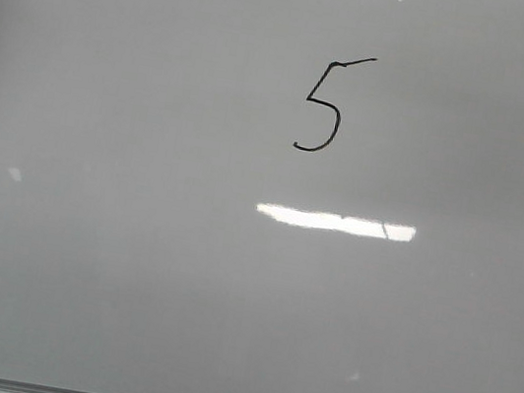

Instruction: Write number 5 on whiteboard

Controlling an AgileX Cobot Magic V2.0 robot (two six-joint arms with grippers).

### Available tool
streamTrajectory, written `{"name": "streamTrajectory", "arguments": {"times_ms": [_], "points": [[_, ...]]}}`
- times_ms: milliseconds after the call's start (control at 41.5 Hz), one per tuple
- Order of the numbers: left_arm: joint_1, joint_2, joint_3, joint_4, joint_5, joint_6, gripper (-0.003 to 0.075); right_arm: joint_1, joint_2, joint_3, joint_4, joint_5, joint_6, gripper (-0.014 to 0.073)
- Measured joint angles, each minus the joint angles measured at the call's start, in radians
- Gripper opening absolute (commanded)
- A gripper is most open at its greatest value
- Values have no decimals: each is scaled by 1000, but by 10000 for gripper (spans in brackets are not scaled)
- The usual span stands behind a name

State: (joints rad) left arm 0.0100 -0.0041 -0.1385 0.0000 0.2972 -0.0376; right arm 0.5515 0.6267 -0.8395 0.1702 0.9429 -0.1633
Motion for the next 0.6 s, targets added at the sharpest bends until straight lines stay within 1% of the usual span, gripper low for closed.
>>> {"name": "streamTrajectory", "arguments": {"times_ms": [361,482,602], "points": [[2,-2,142,0,-189,0,-20,0,0,0,0,-1,0,-69],[2,-2,145,0,-246,0,-20,0,0,0,0,-1,0,-69],[2,-2,145,0,-258,2,-20,0,0,0,0,-1,0,-69]]}}
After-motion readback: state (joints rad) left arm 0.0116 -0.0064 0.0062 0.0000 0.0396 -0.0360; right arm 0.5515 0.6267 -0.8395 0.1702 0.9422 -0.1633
